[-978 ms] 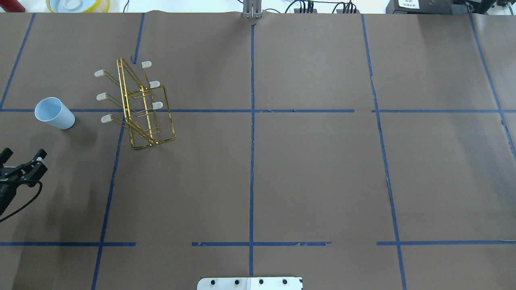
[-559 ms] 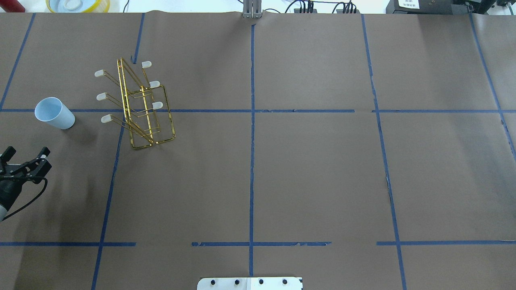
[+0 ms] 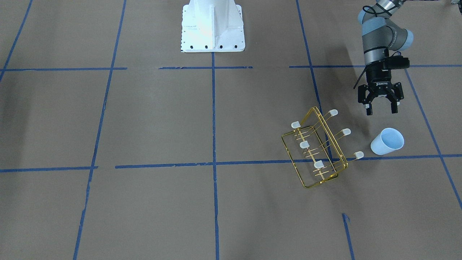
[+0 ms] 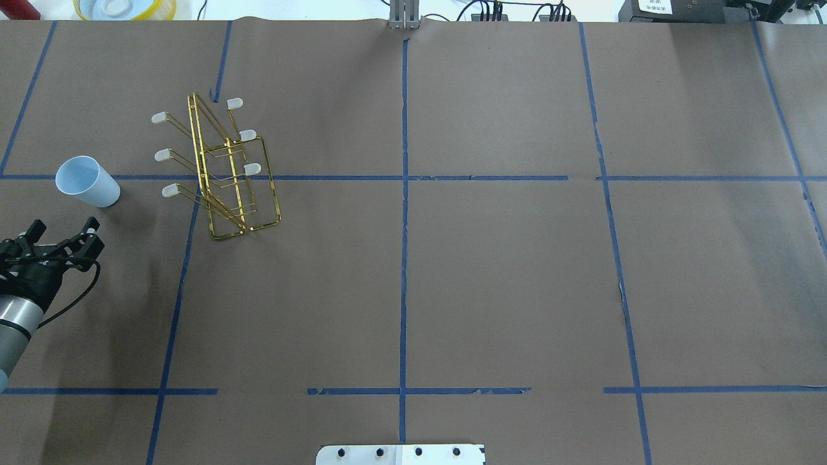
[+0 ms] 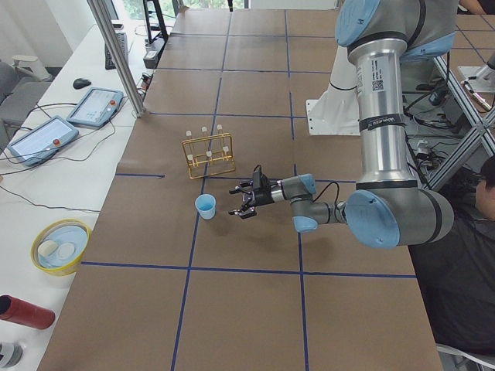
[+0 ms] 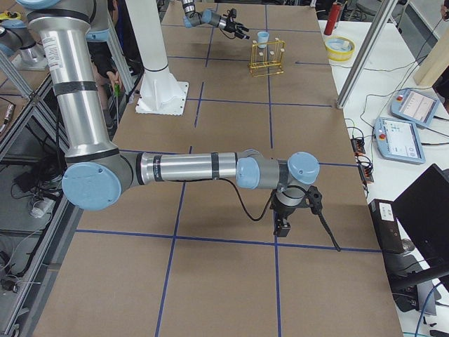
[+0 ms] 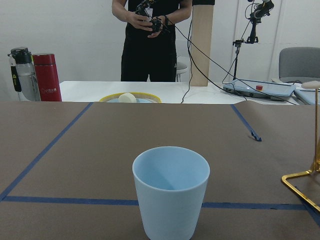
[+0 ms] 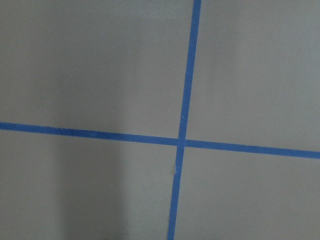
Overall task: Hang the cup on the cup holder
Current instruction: 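Move the left gripper in beside the light blue cup and close on it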
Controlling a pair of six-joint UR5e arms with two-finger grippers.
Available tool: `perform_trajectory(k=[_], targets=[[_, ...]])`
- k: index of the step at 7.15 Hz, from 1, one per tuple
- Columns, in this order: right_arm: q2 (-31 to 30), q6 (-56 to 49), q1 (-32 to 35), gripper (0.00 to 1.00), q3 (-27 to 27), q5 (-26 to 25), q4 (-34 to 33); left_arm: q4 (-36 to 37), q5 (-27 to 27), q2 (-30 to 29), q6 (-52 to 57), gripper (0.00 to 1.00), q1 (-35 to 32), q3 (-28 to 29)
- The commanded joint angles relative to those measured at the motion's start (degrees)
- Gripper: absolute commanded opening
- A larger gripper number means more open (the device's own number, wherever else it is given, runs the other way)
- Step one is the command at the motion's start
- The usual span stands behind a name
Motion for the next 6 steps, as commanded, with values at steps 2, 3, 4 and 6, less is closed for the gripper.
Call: perform_trajectory(k=[2,3,4,6], targets=[[0.00,0.08,0.00,1.00,0.00,0.00,0.00,1.96,-1.87,-3.40,0.20,1.00,-3.18,2.94],[0.00,-0.01,-0.09,1.00,0.00,0.00,0.00,1.96,-2.57,-5.41,0.20,1.00,-4.93,5.04],[0.00,-0.01,0.00,1.00,0.00,0.00,0.00,2.05,-3.89,-7.17,0.29,1.00,-6.78,6.01],[0.00,-0.01,0.00,1.00,0.00,0.00,0.00,3.80,-6.17,-10.34,0.38,1.00,-10.12,7.94]])
